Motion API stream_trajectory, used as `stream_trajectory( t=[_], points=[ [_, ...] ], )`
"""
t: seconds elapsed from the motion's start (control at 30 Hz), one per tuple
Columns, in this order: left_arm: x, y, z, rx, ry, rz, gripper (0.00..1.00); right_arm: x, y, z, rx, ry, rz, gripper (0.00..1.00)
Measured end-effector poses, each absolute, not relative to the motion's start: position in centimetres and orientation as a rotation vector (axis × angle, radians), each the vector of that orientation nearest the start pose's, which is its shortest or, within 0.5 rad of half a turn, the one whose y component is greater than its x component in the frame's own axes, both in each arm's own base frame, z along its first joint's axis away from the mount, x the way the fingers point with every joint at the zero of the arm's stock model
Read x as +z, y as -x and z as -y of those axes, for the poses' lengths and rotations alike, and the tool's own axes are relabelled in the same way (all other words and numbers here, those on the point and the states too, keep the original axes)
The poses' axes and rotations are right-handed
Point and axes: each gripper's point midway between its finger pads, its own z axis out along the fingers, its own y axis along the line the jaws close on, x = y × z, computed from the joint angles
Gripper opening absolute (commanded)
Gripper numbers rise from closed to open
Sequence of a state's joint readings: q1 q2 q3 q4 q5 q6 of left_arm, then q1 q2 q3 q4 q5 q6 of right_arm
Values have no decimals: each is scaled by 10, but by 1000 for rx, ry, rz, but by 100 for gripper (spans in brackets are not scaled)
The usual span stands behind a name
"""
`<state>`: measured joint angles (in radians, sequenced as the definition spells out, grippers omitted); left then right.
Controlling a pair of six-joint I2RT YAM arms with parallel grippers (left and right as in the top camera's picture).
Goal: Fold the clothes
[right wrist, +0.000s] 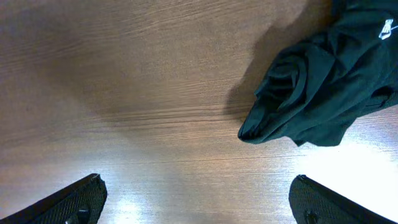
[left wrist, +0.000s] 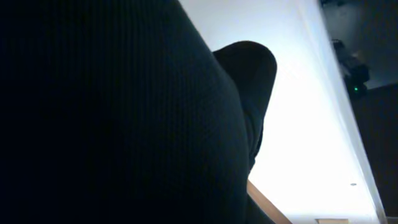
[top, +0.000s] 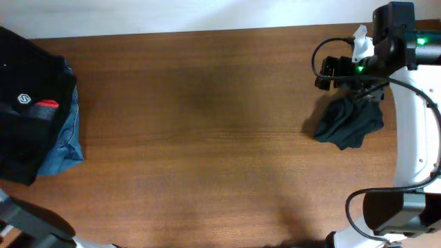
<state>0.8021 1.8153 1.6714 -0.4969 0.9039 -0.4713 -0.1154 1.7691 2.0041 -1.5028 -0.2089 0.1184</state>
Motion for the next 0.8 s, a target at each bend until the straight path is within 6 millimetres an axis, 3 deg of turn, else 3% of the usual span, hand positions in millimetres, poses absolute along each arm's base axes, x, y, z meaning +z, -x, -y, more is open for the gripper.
stream_trajectory(
  t=[0.2, 0.4, 0.7, 0.8],
  points=[
    [253, -443, -263, -811, 824, -1892, 1, 256, -370, 7, 297, -285, -2814, 99],
    [264, -446, -274, -773, 769, -1852, 1, 256, -370, 6, 302, -285, -2813, 99],
    [278, -439, -309, -757, 833, -1739, 1, 257, -370, 4, 319, -282, -2812, 99],
    [268, -446, -318, -815, 904, -1697, 1, 258, -371, 2, 339, -278, -2807, 99]
  ],
)
